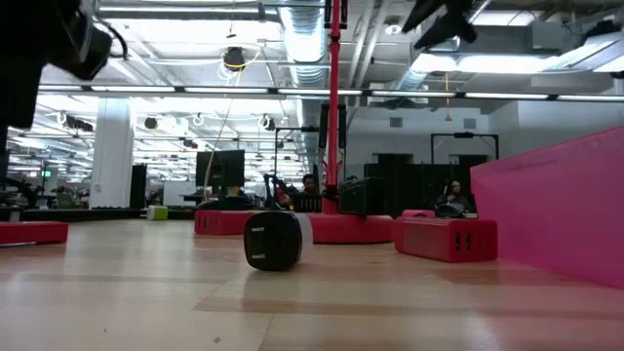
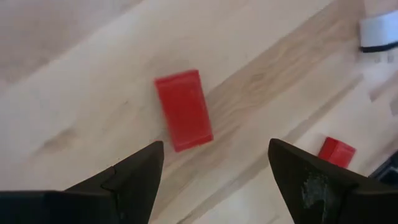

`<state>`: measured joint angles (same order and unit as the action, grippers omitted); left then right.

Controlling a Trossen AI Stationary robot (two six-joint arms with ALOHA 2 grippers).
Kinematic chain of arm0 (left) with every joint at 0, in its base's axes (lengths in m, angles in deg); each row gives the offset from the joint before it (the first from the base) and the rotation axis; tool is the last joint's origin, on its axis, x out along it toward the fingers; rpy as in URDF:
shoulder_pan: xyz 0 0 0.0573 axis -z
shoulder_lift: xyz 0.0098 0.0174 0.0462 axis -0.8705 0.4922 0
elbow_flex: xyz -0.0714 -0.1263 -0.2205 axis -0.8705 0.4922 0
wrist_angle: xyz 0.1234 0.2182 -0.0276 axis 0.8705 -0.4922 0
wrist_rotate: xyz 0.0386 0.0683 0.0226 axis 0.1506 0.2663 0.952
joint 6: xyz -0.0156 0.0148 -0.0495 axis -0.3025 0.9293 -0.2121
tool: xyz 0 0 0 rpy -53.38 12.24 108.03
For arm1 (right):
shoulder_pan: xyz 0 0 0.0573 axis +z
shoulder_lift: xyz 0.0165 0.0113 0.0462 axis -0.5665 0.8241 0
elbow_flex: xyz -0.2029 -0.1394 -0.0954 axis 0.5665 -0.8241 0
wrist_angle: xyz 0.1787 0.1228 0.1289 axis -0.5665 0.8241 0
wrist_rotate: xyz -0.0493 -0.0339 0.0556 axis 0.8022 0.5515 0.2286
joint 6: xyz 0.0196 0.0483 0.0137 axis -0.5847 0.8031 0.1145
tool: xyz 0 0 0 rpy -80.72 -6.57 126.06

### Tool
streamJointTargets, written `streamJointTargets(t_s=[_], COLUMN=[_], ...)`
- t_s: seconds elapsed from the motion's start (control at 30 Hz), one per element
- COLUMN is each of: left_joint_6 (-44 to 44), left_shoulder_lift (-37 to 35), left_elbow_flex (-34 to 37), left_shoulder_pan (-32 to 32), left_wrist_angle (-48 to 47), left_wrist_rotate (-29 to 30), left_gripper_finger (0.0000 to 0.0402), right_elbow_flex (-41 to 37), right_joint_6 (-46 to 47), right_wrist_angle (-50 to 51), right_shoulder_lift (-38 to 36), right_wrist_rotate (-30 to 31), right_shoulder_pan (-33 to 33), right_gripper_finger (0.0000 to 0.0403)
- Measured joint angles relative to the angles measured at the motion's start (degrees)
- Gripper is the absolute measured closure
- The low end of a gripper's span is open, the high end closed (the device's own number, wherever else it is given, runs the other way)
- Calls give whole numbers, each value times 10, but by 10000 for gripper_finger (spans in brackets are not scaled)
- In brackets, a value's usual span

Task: Pick & Place Office items
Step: Put the top red digital timer into the black bin

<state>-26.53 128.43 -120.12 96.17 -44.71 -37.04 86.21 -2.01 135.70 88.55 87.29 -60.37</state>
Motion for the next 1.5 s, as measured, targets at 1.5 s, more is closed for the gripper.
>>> streamJointTargets(t_s=[1.5], left_joint_6=[-14], left_shoulder_lift=[166], left_elbow_flex=[2], left_shoulder_pan=[-136], left_wrist_angle=[54], left_wrist_rotate=[-100], left_gripper_finger=[122], right_elbow_flex=[0], right_joint_6=[3], right_wrist_angle=[71], right_shoulder_lift=[-213], right_wrist_rotate=[53], right_shoulder_pan=[17], right_gripper_finger=[196])
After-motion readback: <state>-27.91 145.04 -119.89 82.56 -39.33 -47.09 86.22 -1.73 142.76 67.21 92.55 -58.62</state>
